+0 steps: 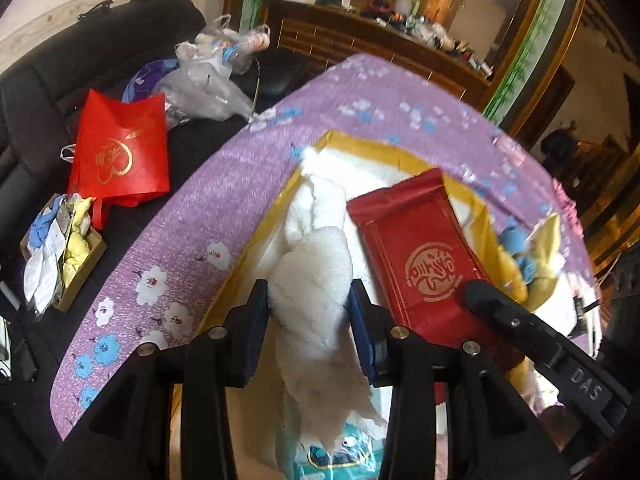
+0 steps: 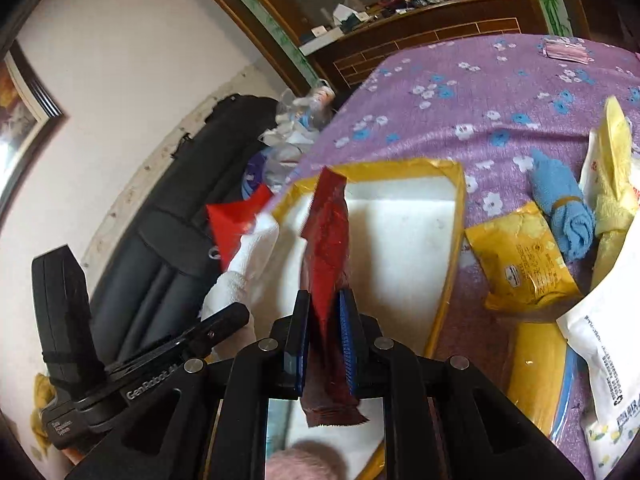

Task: Organize soft objects
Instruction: 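Open both tools to release the towel and red bag into the tray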

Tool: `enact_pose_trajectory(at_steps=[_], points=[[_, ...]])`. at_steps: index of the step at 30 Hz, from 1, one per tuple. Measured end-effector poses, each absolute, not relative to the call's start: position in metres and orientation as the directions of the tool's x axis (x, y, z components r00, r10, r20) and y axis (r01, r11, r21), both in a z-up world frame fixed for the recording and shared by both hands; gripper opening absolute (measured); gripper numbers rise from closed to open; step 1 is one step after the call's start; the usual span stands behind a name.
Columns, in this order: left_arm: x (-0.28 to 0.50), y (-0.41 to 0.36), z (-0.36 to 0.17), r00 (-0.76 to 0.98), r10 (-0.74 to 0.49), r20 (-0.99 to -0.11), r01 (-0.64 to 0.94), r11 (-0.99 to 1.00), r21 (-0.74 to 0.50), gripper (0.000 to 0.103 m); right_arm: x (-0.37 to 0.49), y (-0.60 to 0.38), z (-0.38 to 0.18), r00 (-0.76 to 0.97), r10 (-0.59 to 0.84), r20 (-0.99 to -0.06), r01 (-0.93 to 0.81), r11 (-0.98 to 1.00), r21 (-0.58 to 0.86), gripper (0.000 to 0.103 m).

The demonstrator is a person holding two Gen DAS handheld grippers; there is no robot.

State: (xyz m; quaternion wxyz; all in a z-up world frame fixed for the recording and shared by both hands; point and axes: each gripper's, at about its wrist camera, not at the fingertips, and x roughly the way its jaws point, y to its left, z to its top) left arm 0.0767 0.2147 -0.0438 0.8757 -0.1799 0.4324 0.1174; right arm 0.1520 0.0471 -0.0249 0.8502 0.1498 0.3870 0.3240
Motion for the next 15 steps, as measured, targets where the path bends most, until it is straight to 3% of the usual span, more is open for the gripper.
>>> enact_pose_trajectory(at_steps=[9, 11, 13, 15], points=[[0.0836, 0.2123, -0.0486, 0.576, 0.043, -0.817, -0.356, 0.912, -0.203, 0.041, 0.1521, 0.0516, -0.0184, 0.464, 0.685, -0.562, -0.437, 0.729, 0.527, 0.018], [0.0843, 0.2089, -0.0492, 0.570, 0.043, -0.821, -0.343, 0.920, -0.190, 0.042, 0.1533, 0.0522, -0.0232, 0.460, 0.690, -0.559, -0.440, 0.724, 0.531, 0.026], [0.0831, 0.2065, -0.0496, 0.567, 0.028, -0.824, -0.332, 0.923, -0.197, 0.042, 0.1552, 0.0525, -0.0259, 0.461, 0.697, -0.550, -0.440, 0.717, 0.540, 0.053], [0.0809, 0.2068, -0.0523, 0.570, -0.015, -0.822, -0.328, 0.913, -0.244, 0.042, 0.1550, 0.0502, -0.0257, 0.473, 0.704, -0.529, -0.444, 0.709, 0.548, 0.064]])
